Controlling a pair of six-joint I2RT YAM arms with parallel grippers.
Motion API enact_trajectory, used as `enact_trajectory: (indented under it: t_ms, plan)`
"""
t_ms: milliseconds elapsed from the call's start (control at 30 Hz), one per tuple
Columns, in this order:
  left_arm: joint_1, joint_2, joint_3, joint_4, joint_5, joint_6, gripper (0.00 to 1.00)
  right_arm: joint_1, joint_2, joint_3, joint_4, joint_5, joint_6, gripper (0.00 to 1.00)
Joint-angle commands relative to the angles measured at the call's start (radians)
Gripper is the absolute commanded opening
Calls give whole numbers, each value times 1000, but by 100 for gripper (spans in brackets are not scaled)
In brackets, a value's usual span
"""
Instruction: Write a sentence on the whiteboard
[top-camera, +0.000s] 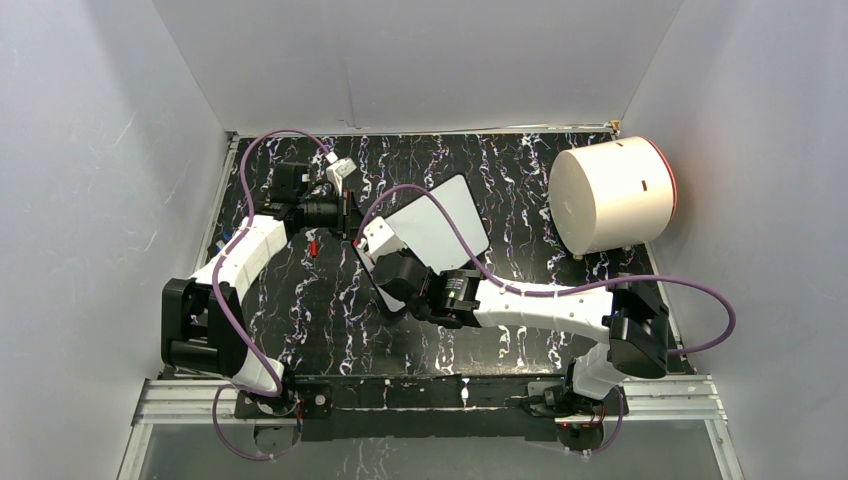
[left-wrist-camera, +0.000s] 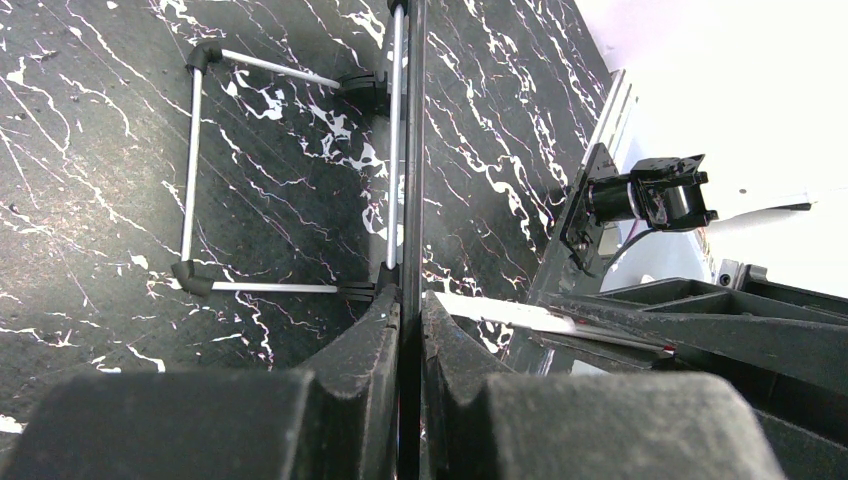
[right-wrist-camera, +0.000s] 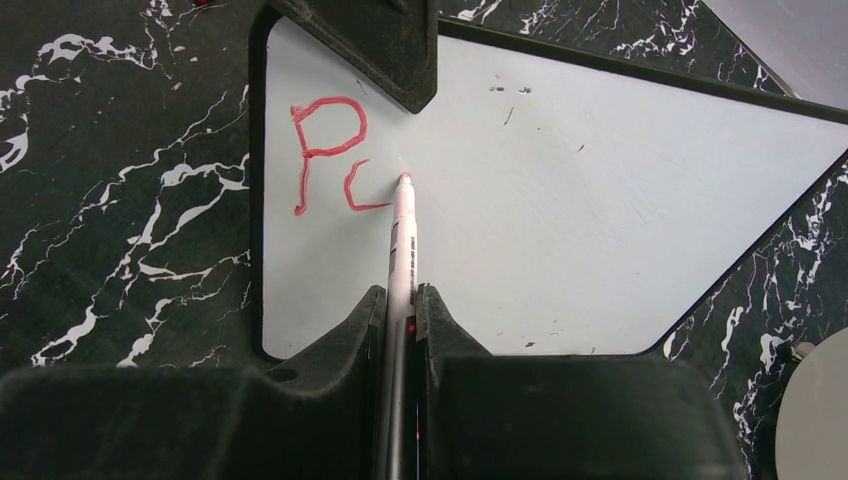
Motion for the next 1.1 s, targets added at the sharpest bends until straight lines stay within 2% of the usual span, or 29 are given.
enact_trajectory:
  t_ms: [0,1067]
  plan:
    - [-24,27,-4,-78,-33,16,0,-5,8,37,79,-12,-19,0]
    - [-26,29,-1,-82,-44,19,0,-5,-42,17,68,-81,-26,0]
